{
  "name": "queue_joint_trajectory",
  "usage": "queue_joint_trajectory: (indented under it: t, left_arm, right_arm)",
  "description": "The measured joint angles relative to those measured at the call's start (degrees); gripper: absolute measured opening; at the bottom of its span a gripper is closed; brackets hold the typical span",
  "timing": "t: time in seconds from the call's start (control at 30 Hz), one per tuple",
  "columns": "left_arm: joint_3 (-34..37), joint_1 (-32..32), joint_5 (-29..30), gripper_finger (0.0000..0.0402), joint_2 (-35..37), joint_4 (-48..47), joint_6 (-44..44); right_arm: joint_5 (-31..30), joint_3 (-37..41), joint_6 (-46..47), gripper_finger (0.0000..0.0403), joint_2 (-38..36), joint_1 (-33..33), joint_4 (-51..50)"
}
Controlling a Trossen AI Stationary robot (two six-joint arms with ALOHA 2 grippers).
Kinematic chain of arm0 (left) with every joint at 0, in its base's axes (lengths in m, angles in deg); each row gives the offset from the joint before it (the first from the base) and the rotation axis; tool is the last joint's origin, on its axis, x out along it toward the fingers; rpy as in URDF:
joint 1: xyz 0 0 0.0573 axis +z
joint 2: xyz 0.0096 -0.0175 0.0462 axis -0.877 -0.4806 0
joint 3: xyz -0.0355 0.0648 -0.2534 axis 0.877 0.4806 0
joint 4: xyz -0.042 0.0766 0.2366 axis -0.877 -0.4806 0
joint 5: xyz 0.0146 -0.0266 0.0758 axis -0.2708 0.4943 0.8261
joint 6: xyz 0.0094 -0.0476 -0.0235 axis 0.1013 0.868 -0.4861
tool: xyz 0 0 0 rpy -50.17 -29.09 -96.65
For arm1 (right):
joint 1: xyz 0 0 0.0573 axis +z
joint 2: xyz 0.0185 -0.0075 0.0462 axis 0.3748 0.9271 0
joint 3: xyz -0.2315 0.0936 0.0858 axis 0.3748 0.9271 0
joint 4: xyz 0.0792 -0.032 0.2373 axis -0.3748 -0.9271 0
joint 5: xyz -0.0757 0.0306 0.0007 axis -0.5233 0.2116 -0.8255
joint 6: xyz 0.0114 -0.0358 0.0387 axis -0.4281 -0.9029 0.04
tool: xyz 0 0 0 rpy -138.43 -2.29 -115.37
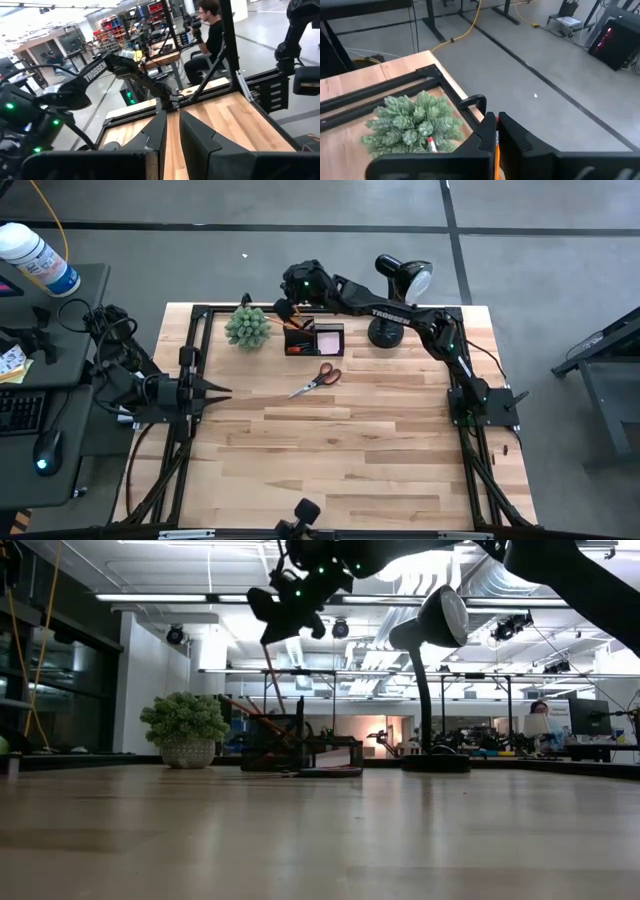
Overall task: Pick and place office supplies into organizer
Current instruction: Put the pencil into the black desk organizer
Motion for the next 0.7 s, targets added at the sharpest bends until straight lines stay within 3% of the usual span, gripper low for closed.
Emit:
queue_joint_trajectory:
  t: [0.27,0.7]
  left_arm:
    - [0.0,0.0,2.5,0.0042,0.0,-0.4,-0.3]
    - [0.0,0.0,7.1,0.0042,-0.1,-2.2,-0.9]
  right_arm:
    - [1.7,6.3,1.7,0.0,0.0,-0.4,5.3]
    - [2.9,10.9,2.7,0.0,0.0,-0.5,4.7]
